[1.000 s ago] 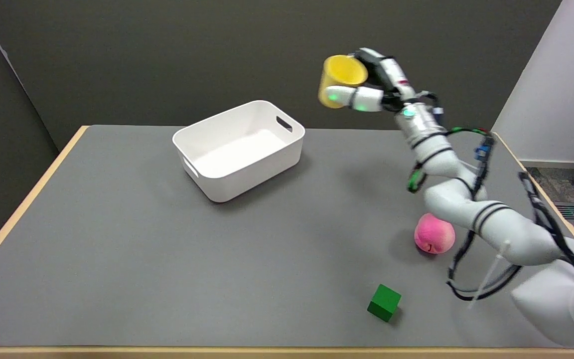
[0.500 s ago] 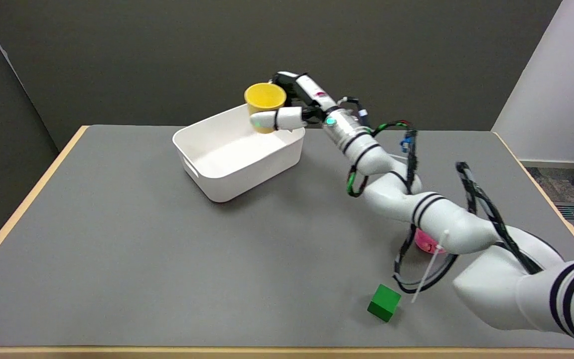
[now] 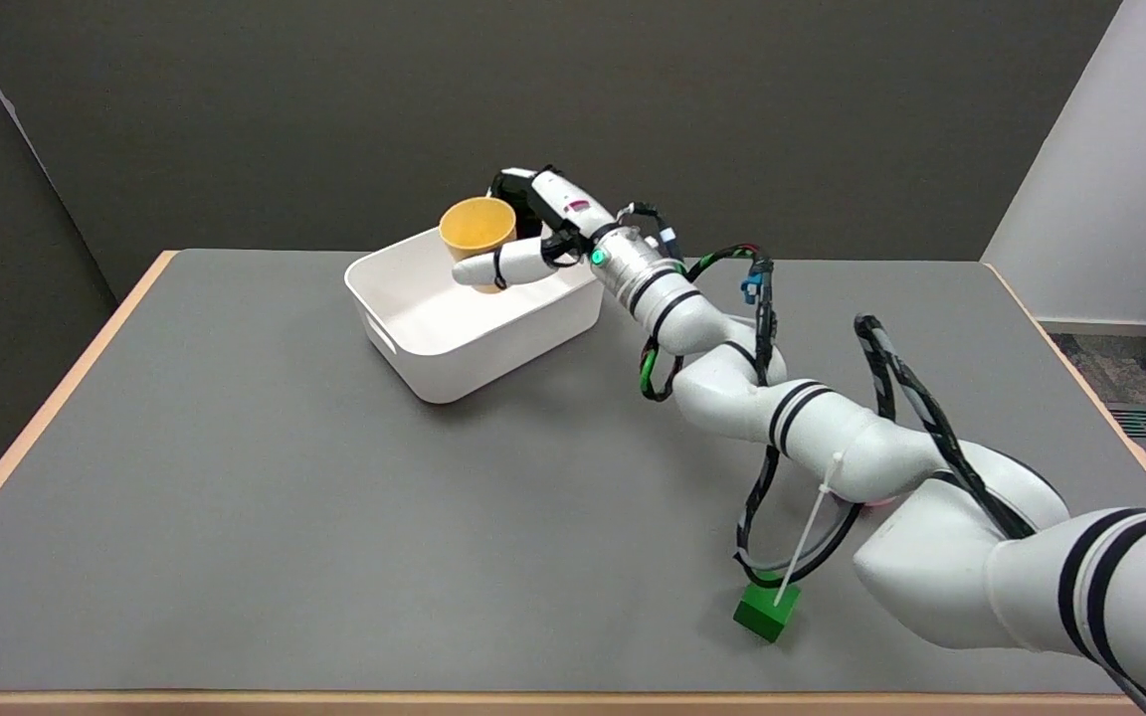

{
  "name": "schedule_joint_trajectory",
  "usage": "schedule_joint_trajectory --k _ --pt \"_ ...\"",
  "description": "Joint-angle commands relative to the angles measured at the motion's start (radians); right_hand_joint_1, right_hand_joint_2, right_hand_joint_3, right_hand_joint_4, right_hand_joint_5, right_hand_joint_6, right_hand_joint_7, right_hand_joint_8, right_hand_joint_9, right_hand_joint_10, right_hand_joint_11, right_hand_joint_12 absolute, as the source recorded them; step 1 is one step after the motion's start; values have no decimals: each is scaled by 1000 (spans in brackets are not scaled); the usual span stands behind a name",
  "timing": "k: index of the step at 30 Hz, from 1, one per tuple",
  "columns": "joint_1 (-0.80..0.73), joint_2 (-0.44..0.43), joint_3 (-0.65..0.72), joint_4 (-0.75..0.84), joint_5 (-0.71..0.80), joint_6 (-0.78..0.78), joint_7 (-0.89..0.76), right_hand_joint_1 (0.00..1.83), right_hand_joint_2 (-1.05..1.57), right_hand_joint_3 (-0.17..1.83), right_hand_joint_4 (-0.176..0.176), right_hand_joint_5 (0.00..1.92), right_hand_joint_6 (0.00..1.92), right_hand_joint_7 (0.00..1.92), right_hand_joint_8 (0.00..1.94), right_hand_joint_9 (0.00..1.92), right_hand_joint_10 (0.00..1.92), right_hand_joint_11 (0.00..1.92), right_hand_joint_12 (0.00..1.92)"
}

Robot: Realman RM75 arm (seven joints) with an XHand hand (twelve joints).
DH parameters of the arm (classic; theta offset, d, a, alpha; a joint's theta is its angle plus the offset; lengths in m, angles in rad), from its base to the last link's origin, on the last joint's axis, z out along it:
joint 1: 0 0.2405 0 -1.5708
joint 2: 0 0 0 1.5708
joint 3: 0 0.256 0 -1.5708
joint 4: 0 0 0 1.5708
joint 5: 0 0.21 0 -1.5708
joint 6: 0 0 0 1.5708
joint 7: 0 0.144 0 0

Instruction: Place the yellow cup into the white box.

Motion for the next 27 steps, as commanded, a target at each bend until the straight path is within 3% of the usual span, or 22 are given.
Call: schedule_joint_trajectory --k 1,4,7,12,16,21,23,25,27 --pt "-6 -42 -24 -55 71 -37 -172 613 606 954 55 17 170 31 188 34 424 6 897" --pt "-14 -41 -23 -51 73 -37 -171 529 558 905 45 -1 23 -1 -1 -1 14 -1 700" --pt "-21 -39 -23 -47 73 -37 -169 512 601 764 51 -1 -1 -1 -1 -1 -1 -1 659" --pt "-49 -27 -12 3 78 -21 -172 515 594 729 33 -1 -1 -1 -1 -1 -1 -1 564" --pt "-105 -2 36 104 84 77 -166 529 590 724 22 -1 -1 -1 -1 -1 -1 -1 361" --pt "-230 74 83 338 270 211 -172 464 636 764 15 -1 9 -1 -1 -1 -1 -1 164" --pt "-277 112 84 397 337 277 -171 434 600 913 23 -1 77 -1 11 -1 5 -1 171" --pt "-347 160 84 446 433 404 -163 645 526 958 40 74 146 102 31 47 53 -1 339" --pt "-403 196 86 471 530 498 -161 447 587 955 39 51 231 72 175 18 189 -1 425"
